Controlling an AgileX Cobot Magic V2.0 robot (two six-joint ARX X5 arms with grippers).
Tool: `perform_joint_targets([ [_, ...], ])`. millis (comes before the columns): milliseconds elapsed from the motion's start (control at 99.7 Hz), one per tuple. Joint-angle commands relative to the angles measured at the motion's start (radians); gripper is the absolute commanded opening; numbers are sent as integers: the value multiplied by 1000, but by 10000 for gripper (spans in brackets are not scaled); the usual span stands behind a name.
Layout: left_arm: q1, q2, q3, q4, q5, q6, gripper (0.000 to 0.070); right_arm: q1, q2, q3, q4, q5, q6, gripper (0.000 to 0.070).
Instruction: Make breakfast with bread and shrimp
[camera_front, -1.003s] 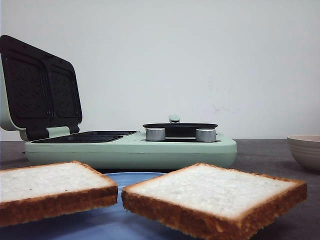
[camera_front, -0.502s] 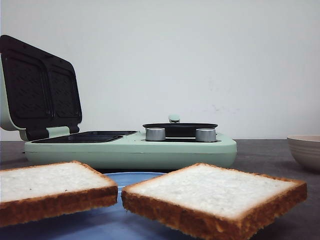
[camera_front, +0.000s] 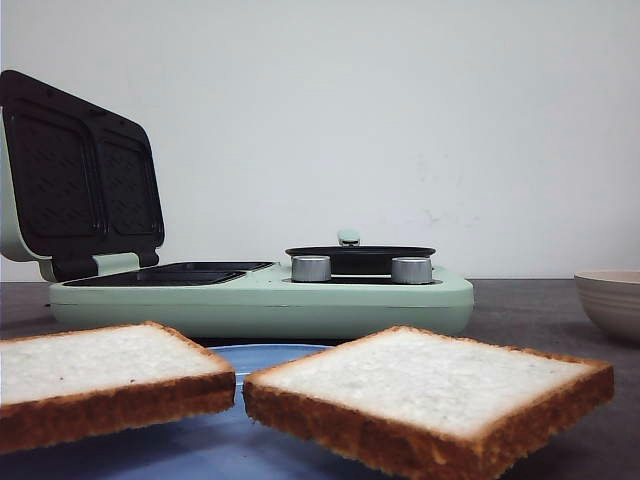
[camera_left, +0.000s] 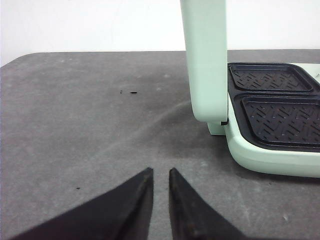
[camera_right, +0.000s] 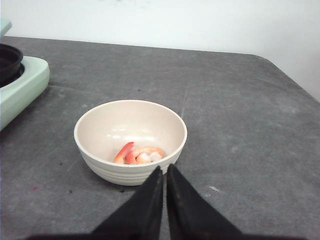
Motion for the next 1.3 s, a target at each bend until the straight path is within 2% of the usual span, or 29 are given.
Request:
perform_joint_targets([
  [0,-2,0,-15,-8,-3,3,1,1,-3,-3,14,1,-7,2],
  [963,-2,0,-15,-8,-3,3,1,2,-3,-3,44,0,-3,2],
  [1134,-2,0,-15,-7,-3,2,1,2,-3,-3,128,0,76,2],
  [1294,-2,0,-15,-7,-2,2,1,2,-3,-3,153,-1,138,2],
])
